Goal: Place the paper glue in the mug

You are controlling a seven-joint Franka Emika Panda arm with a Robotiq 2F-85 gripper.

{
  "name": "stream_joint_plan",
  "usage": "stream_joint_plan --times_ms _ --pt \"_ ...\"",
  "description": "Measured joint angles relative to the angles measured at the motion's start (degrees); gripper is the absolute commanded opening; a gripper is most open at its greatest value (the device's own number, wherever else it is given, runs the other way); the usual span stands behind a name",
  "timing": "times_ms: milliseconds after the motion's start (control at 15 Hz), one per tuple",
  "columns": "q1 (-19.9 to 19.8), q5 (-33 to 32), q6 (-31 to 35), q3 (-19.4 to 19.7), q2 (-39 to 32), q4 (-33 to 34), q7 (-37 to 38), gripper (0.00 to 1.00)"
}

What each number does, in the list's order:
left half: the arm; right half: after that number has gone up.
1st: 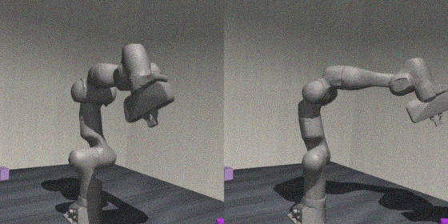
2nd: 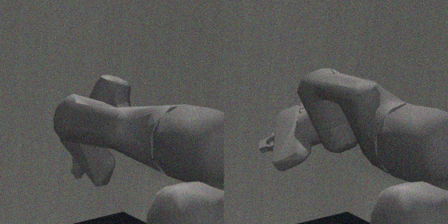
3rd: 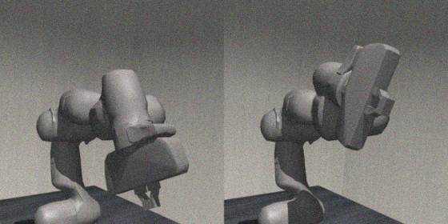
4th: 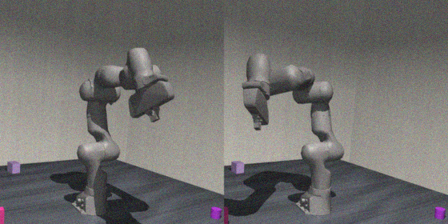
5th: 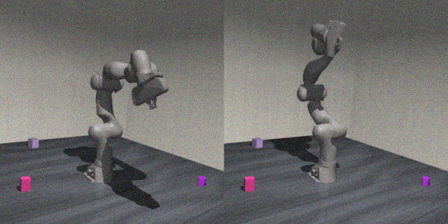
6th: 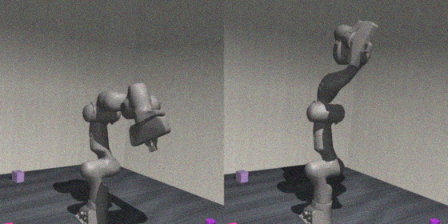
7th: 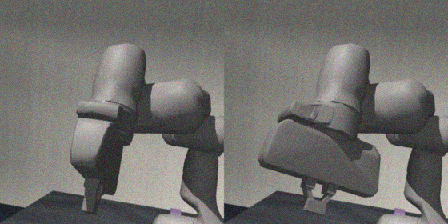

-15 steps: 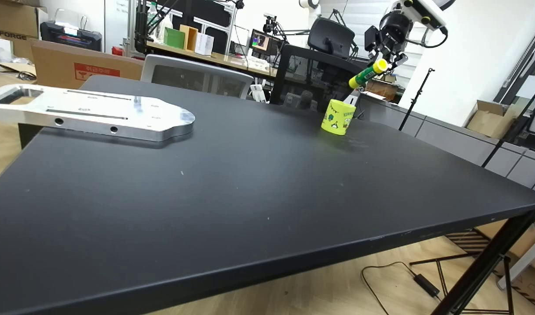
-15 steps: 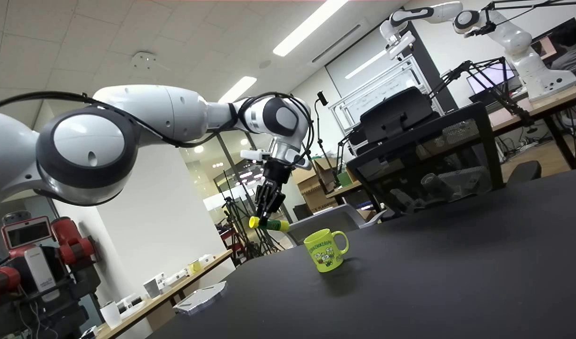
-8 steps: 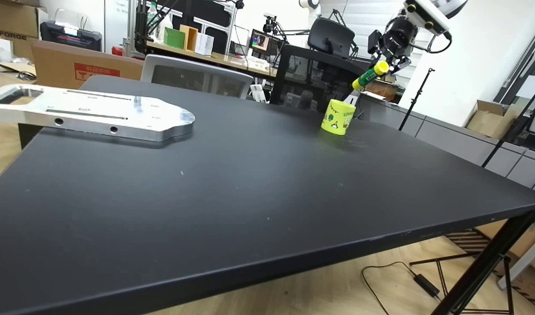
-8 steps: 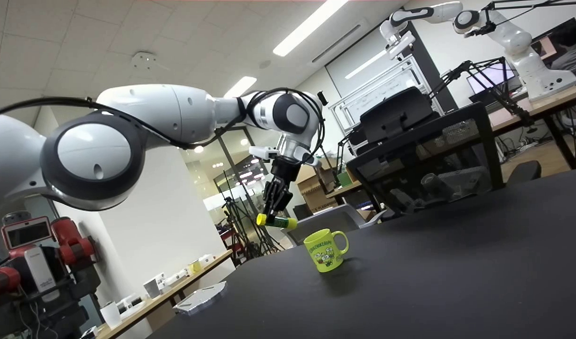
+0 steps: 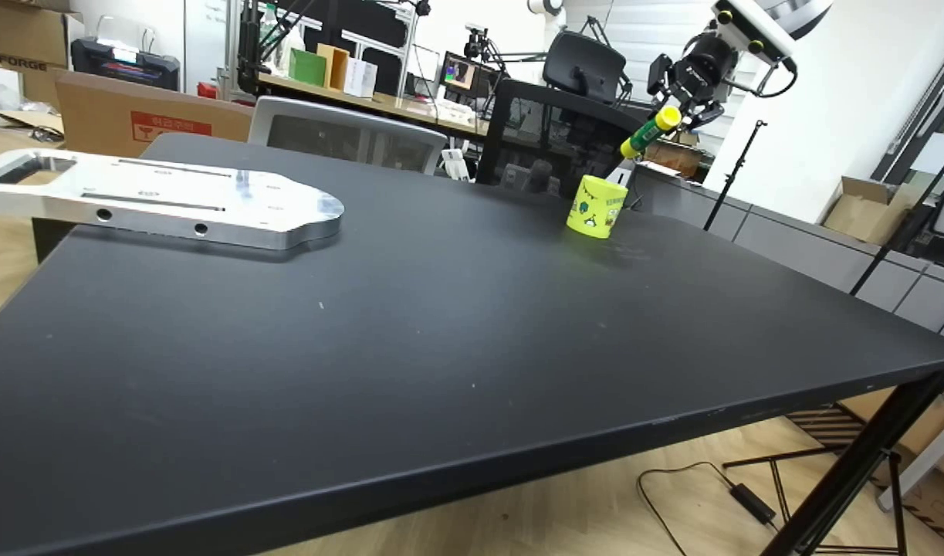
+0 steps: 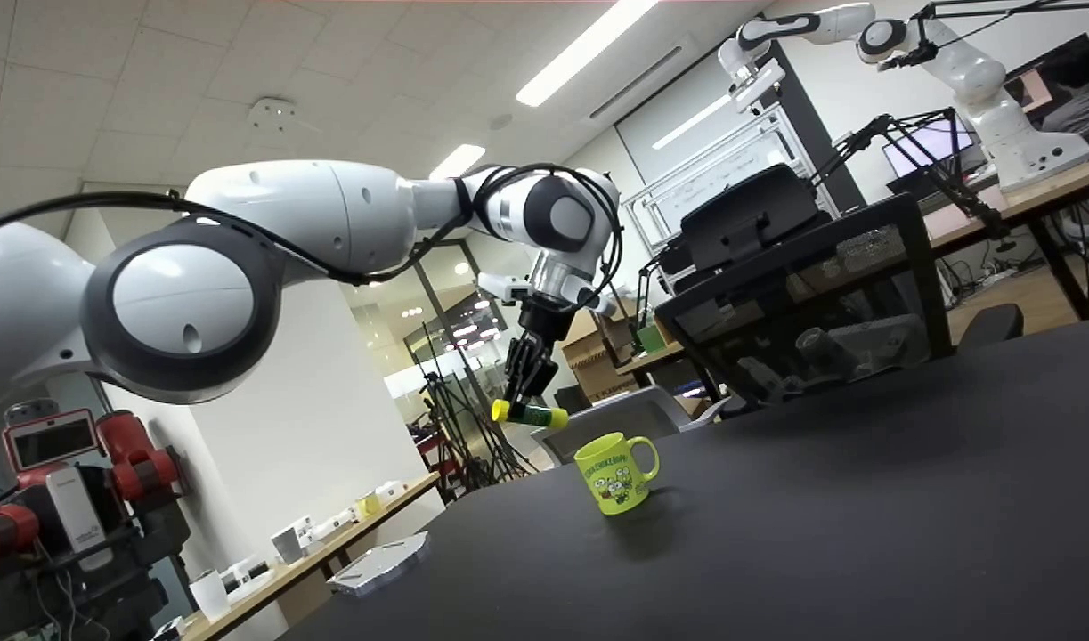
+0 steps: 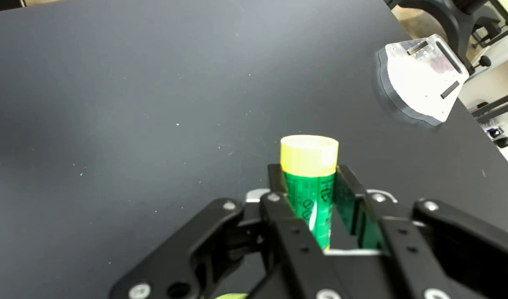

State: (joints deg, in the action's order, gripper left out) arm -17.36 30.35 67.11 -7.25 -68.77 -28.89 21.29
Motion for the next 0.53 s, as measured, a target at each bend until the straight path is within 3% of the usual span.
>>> stream_joint_plan --times_ms 533 --pt "-1.5 0.7 5.5 -2.3 -3.3 1.8 1.2 0.09"
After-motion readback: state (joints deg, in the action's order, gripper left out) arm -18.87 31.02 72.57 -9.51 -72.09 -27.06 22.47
